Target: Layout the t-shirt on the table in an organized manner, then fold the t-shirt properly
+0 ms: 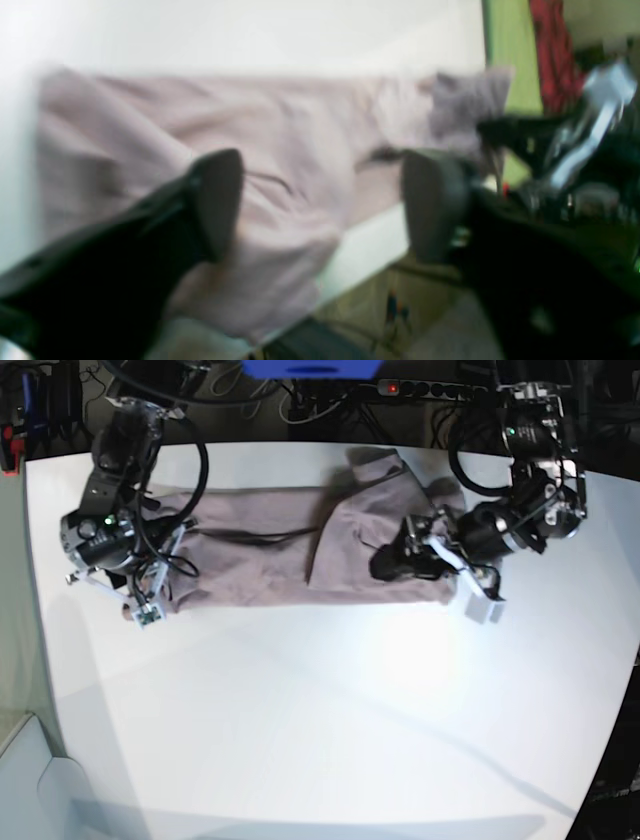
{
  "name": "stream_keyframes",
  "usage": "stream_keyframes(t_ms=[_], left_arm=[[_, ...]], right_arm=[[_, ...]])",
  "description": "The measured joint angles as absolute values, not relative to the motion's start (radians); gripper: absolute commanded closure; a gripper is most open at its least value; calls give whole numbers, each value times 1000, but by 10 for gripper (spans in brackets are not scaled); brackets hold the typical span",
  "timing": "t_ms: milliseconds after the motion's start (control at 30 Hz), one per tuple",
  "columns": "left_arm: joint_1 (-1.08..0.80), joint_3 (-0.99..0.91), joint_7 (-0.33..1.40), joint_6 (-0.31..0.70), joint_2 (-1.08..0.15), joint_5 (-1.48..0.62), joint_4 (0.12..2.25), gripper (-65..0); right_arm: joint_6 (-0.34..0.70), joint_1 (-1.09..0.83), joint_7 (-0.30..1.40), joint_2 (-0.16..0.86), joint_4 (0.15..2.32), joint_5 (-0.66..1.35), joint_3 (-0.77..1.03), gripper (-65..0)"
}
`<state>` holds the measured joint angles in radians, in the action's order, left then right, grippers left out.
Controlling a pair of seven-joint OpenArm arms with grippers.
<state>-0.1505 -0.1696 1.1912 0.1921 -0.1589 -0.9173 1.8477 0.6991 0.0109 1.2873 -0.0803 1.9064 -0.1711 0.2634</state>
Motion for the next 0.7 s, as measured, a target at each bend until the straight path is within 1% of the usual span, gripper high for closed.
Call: stream_keyframes(t_ms=[100, 200, 367, 433, 500, 700], left_arm=[[-158, -110, 1196, 197, -134, -930, 1853, -534], [-161, -116, 1193, 198, -141, -925, 1853, -534], [-163, -72, 1190, 196, -143, -902, 1869, -530], [-163, -71, 1197, 195, -143, -817, 1870, -530], [-169, -59, 1195, 195, -144, -776, 1870, -530], [-169, 92, 1193, 196, -135, -600, 1870, -530]], right_arm=[[699, 17, 1287, -82, 1906, -167, 263, 0], [699, 16, 1288, -81, 1906, -168, 263, 0], [699, 17, 1288, -83, 1906, -170, 245, 0], [699, 17, 1287, -83, 1906, -168, 246, 0], [699, 16, 1288, -77, 1906, -172, 249, 0], [699, 17, 1287, -80, 1906, -171, 248, 0]])
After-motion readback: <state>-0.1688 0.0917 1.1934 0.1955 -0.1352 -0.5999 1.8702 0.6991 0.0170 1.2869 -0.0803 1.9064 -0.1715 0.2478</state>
